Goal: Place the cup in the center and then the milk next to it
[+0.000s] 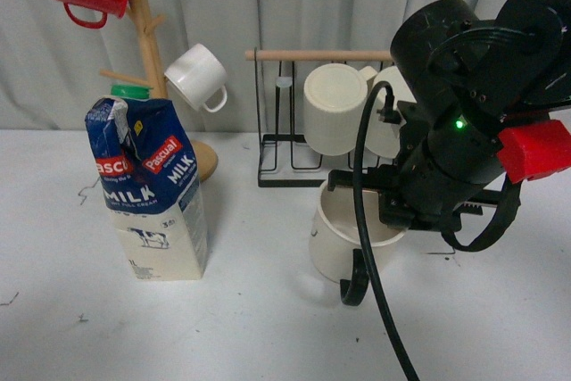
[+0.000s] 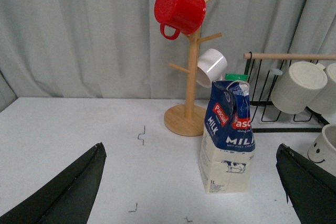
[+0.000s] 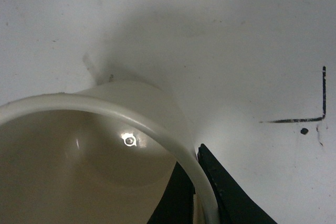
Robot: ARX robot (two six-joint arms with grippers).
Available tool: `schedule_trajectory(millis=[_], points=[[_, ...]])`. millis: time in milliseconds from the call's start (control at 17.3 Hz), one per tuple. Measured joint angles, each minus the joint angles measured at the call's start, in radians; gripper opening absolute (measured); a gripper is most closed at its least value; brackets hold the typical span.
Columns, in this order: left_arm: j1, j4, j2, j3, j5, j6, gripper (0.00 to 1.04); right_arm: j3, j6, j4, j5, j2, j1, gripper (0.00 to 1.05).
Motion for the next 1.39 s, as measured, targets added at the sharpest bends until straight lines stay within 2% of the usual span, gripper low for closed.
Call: schedule_trajectory(millis=[290,811,869,1042,1274,1332,1390], points=[[0.000,0.000,0.000,0.000,0.000,0.000,0.98,0.011,-0.008,0.006,0.001,0.009,0.008,0.03],[0.000,0.000,0.000,0.000,0.000,0.000,0.98,0.042,-0.023,0.026,-0.042,0.018,0.011,1.00],[0.000,0.000,0.000,0.000,0.000,0.000,0.98,0.038,-0.030,0.040,-0.050,0.014,0.011,0.97],[0.000,0.000,0.000,0.000,0.000,0.000,0.98,-0.033,-0.038,0.087,-0.111,-0.101,-0.010,0.98],[0.000,0.000,0.000,0.000,0.000,0.000,0.98,-0.217,-0.045,0.304,-0.176,-0.362,-0.055,0.98],[0.000,0.000,0.000,0.000,0.000,0.000,0.98,-0.333,-0.091,0.568,-0.092,-0.433,-0.053,0.93],[0.000,0.000,0.000,0.000,0.000,0.000,0.98,-0.492,-0.200,0.826,0.079,-0.534,-0.060,0.80]])
